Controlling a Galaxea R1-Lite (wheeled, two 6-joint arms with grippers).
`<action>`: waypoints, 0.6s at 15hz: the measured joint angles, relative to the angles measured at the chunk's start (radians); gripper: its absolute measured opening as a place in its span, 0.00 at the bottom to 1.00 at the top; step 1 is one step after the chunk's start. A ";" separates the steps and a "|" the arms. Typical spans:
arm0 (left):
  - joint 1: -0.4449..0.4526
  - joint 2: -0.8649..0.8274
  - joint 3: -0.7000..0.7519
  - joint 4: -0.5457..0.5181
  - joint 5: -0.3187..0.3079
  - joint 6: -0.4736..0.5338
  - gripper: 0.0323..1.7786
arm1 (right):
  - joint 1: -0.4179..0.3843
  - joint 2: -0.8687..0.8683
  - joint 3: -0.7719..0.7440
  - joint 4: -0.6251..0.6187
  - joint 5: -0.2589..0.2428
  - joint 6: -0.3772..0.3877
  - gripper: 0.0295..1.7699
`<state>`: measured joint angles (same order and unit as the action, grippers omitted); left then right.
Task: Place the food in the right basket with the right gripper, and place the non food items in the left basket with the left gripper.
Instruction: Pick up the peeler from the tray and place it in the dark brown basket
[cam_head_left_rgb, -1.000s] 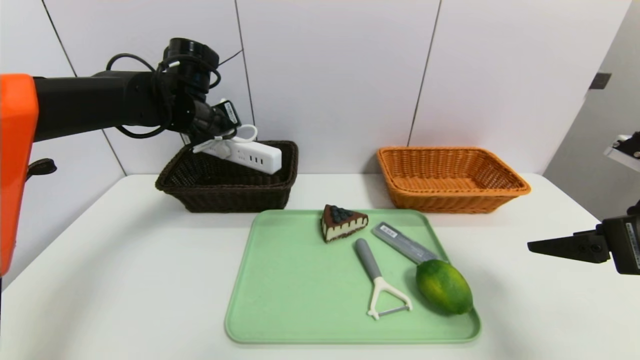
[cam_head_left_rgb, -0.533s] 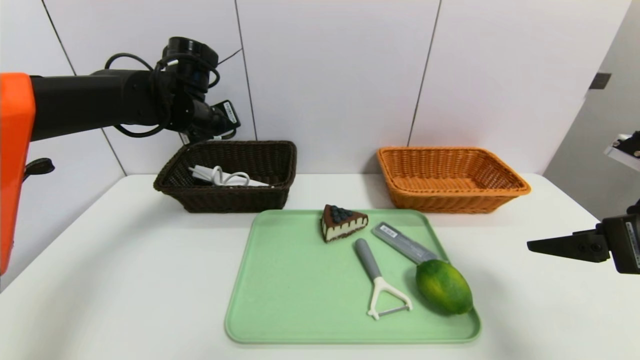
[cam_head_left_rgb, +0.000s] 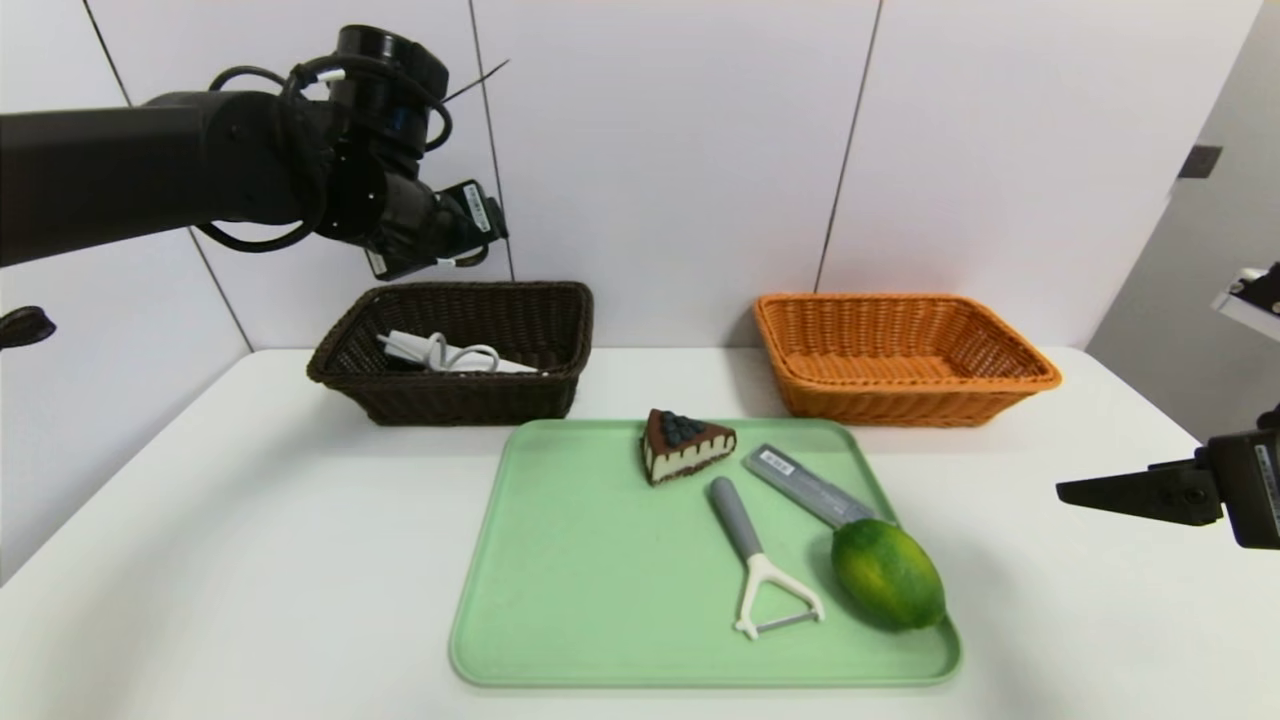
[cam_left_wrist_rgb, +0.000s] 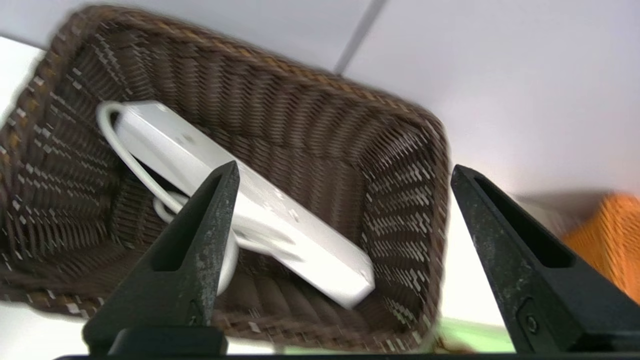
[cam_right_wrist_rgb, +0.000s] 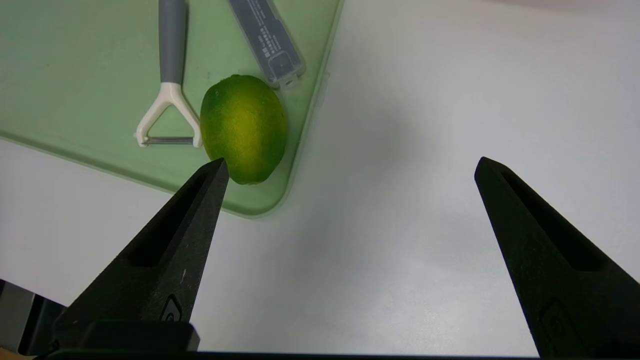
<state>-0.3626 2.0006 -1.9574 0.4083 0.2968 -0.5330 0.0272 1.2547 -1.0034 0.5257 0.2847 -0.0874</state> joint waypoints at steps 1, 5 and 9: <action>-0.029 -0.016 0.000 0.030 0.000 -0.001 0.86 | 0.000 -0.001 0.002 0.000 0.001 0.001 0.96; -0.190 -0.080 0.002 0.170 0.001 -0.001 0.90 | 0.000 -0.002 0.011 0.001 0.002 0.007 0.96; -0.343 -0.118 0.006 0.282 0.000 -0.004 0.92 | -0.005 -0.008 0.017 0.001 0.000 0.007 0.96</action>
<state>-0.7057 1.8823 -1.9517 0.6906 0.2966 -0.5368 0.0221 1.2468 -0.9866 0.5266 0.2851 -0.0806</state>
